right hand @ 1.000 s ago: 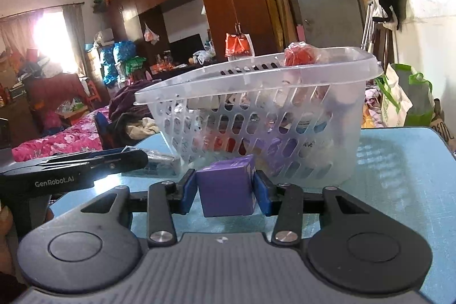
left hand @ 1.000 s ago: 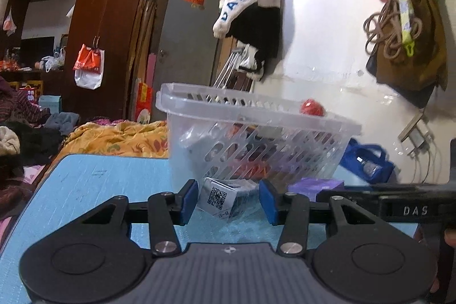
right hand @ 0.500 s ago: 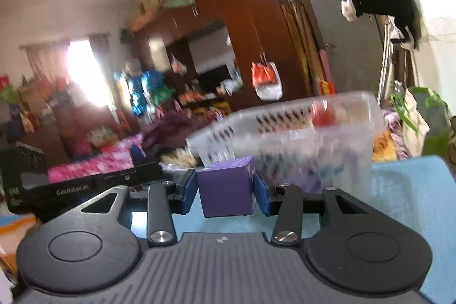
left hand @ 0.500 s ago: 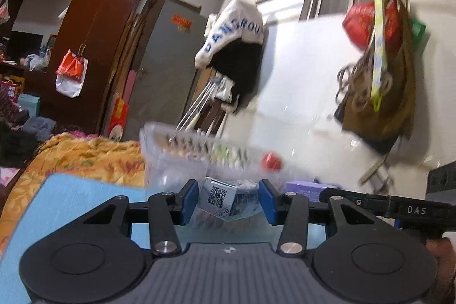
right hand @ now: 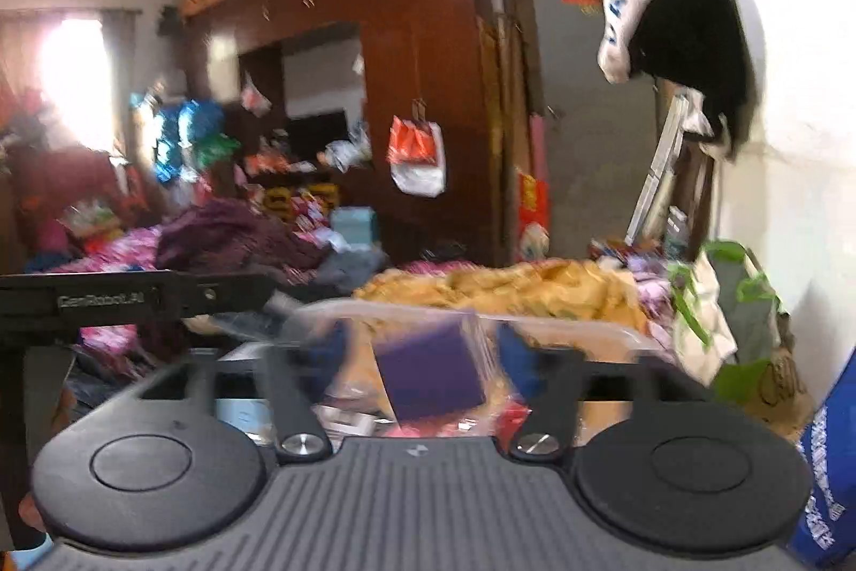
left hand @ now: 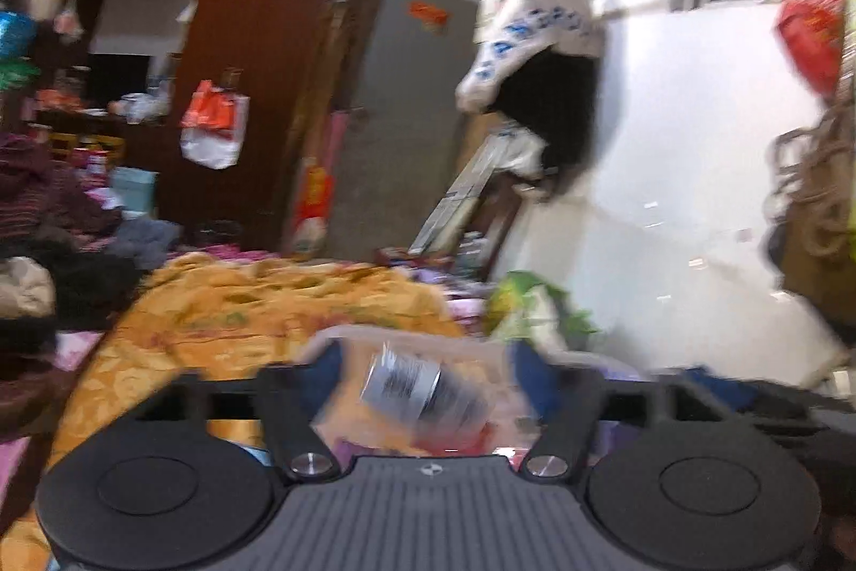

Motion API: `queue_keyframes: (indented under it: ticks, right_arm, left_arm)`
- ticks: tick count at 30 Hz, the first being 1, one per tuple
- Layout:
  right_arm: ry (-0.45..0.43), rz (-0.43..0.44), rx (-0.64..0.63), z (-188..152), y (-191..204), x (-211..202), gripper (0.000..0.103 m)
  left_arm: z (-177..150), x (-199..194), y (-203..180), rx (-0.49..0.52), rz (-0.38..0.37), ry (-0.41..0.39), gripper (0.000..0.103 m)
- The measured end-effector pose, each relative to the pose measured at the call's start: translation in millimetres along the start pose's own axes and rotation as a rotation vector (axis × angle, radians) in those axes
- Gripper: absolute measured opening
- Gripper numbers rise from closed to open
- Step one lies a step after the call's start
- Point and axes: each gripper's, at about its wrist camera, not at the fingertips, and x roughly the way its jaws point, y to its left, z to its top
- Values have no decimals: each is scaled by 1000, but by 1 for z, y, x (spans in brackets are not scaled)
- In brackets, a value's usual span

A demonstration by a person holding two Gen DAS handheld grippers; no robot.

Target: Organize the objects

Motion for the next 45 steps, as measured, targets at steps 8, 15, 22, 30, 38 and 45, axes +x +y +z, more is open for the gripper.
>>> queue_keyframes:
  ticks: [8, 15, 22, 30, 38, 45]
  right_arm:
    - [-81, -16, -18, -11, -16, -50, 103]
    - [-63, -52, -83, -16, -13, -71, 103]
    - [-2, -83, -70, -34, -15, -77, 103]
    - [10, -81, -54, -35, -21, -78, 103]
    - [38, -80, -25, -40, -25, -74, 103]
    - [48, -72, -2, -45, -29, -78, 103]
  left_arm:
    - [-13, -28, 1, 32, -7, -112, 103]
    - [-14, -37, 0, 49, 55, -89, 103]
    - [-25, -41, -2, 137, 87, 1, 103]
    - [-32, -53, -11, 122, 76, 56, 103]
    - [-39, -56, -24, 166, 79, 79, 103]
    - [-42, -55, -36, 183, 88, 109, 103]
